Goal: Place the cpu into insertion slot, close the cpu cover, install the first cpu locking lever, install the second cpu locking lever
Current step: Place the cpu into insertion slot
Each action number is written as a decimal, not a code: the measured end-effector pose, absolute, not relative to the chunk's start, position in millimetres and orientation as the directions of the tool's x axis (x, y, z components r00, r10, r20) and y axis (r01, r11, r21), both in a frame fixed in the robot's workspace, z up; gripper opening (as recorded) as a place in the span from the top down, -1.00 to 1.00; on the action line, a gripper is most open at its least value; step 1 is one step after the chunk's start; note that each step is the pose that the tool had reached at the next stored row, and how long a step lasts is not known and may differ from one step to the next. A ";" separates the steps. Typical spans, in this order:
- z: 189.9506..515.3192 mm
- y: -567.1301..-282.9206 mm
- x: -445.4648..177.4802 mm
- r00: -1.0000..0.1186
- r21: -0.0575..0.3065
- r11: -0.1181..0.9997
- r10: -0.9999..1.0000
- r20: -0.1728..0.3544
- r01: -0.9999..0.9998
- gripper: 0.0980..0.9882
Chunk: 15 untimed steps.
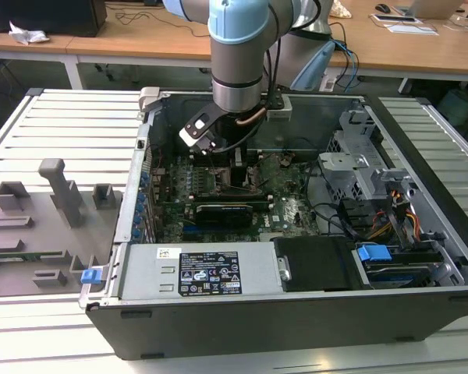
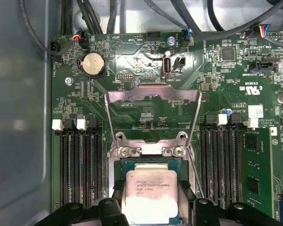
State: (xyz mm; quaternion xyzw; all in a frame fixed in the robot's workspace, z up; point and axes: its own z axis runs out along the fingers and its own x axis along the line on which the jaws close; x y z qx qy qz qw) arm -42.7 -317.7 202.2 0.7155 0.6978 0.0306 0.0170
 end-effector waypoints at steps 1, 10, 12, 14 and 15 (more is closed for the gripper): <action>201.2 -317.7 -42.8 0.024 0.067 -0.025 1.000 0.020 0.997 0.03; 203.1 -317.6 -42.7 0.019 0.067 -0.020 1.000 0.019 0.998 0.03; 203.1 -317.6 -42.8 0.015 0.067 -0.016 1.000 0.019 0.998 0.03; 202.7 -317.8 -42.8 0.011 0.067 -0.012 1.000 0.019 0.998 0.03; 202.3 -317.8 -43.0 0.007 0.067 -0.008 1.000 0.019 0.998 0.03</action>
